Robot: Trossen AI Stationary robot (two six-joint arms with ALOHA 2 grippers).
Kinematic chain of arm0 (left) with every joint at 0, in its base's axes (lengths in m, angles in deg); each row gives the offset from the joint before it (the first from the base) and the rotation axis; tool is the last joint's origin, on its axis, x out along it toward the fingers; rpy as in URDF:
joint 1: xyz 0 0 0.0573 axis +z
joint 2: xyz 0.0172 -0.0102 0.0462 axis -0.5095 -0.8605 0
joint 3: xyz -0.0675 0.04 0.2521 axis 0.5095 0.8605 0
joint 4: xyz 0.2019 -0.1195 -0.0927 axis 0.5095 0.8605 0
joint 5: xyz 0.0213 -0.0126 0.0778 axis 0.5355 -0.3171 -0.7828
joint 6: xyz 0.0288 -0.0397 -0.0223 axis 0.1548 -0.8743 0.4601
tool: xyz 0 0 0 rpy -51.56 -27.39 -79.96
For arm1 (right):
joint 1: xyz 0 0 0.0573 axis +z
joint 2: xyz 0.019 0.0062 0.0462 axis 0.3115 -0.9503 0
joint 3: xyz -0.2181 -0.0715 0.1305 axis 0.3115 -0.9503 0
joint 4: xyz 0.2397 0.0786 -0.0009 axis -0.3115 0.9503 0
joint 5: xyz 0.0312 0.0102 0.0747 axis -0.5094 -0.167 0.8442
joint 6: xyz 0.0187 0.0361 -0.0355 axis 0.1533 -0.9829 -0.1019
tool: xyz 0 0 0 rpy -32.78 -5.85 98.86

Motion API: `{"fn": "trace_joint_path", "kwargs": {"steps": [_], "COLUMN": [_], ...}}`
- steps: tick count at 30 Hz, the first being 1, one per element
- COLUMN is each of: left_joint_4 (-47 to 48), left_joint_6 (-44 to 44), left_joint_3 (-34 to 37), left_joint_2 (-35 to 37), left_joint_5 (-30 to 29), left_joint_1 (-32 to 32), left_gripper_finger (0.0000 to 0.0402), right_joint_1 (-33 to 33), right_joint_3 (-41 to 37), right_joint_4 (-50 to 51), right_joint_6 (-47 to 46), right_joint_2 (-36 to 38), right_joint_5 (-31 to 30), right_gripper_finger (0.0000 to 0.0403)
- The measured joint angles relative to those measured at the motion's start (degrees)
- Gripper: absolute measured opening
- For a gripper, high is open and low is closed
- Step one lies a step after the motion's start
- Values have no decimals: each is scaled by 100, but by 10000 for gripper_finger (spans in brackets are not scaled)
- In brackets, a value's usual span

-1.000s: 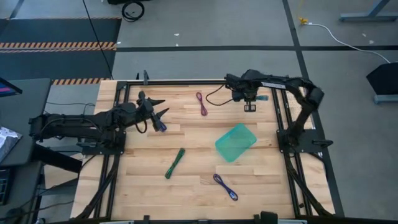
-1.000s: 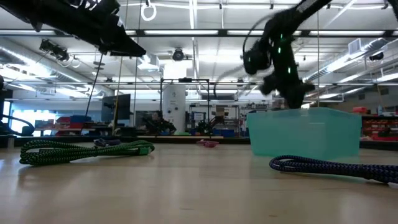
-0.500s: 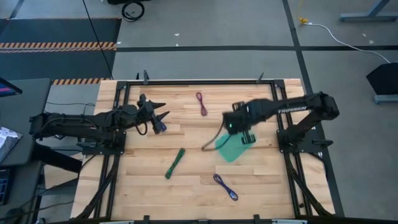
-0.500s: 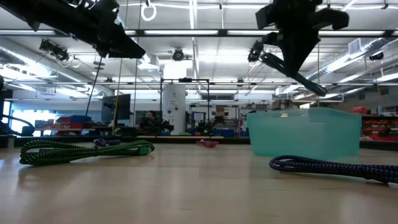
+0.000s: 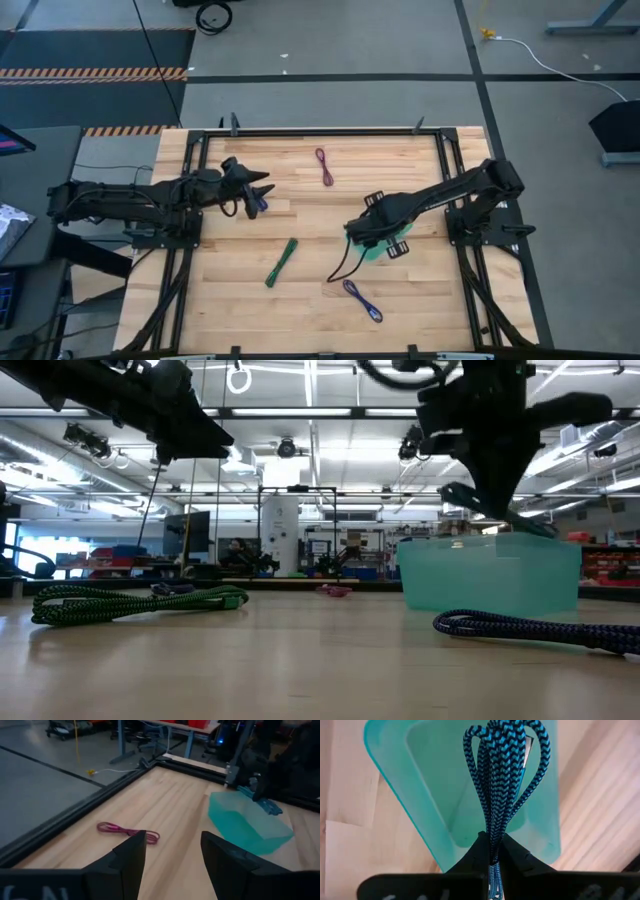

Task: Pick and place USB-C Cables
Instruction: Put the light blue charger cable into the green bin, then put the blue charger cable into the green bin

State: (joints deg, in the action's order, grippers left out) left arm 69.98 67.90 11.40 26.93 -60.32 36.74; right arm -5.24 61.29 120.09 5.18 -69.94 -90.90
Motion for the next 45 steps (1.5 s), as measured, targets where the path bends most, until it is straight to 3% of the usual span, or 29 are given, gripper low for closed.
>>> {"fn": "trace_joint_path", "kwargs": {"steps": [6, 17, 22, 28, 32, 36, 45], "left_joint_4": [304, 414, 413, 374, 294, 287, 252], "left_joint_6": [128, 198, 251, 364, 368, 368, 345], "left_joint_3": [2, 2, 2, 4, 4, 7, 7], "left_joint_2": [0, -2, -2, -2, 0, 0, 2], "left_joint_5": [69, 69, 68, -14, -21, -21, 36], "left_joint_1": [-117, -254, -255, -217, -126, -44, -59], "left_gripper_finger": [191, 190, 190, 190, 190, 190, 190], "right_joint_1": [39, 57, 99, 223, 525, 786, 1238], "right_joint_3": [0, 25, 634, 1448, 1462, 1460, 1456], "right_joint_4": [-44, -107, 29, -692, -1289, -1136, -1174], "right_joint_6": [-3, -348, -1356, -3080, -4140, -5035, -5881], "right_joint_2": [-473, -393, -106, -101, -289, -622, -1425], "right_joint_5": [103, -285, -120, 1245, 1392, 1569, 2095], "right_gripper_finger": [30, 174, 210, 208, 198, 188, 182]}}
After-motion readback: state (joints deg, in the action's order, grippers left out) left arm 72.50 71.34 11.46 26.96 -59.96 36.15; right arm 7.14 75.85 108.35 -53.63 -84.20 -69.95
